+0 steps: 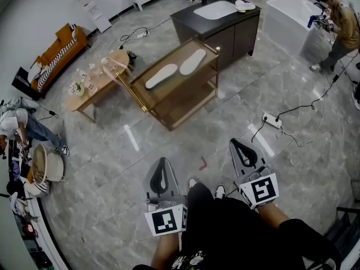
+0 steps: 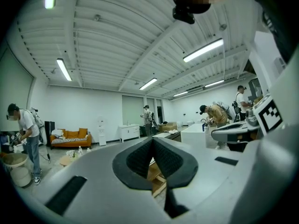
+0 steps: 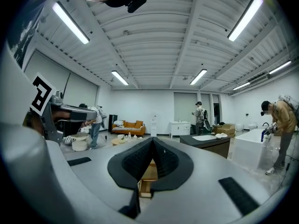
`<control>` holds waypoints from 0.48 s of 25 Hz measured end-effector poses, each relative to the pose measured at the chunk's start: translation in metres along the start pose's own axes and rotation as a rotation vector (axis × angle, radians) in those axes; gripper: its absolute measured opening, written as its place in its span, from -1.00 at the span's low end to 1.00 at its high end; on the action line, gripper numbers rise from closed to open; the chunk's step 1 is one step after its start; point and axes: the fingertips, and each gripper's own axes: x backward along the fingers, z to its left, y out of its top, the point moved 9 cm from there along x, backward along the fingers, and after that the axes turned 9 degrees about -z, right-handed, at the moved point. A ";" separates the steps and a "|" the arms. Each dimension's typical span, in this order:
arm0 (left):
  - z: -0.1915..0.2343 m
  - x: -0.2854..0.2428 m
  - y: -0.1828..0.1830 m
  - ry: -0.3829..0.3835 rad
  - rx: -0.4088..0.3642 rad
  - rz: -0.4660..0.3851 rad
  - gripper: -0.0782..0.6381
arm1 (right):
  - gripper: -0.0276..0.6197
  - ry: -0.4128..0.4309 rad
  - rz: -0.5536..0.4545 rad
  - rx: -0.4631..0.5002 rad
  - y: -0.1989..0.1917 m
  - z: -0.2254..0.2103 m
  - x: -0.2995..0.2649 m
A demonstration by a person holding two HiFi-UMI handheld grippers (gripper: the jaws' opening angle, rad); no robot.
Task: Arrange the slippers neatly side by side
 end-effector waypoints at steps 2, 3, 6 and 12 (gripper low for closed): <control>-0.003 0.001 0.001 0.000 0.001 -0.009 -0.78 | -0.92 0.006 -0.008 -0.003 0.002 -0.002 0.002; -0.004 0.002 0.002 -0.001 0.000 -0.016 -0.78 | -0.92 0.007 -0.014 -0.002 0.002 -0.003 0.002; -0.007 0.003 0.001 -0.006 -0.003 -0.027 -0.78 | -0.92 0.007 -0.019 0.001 0.002 -0.004 0.005; -0.006 -0.004 -0.002 0.003 -0.002 -0.031 -0.78 | -0.92 0.027 -0.022 0.015 0.001 -0.006 0.000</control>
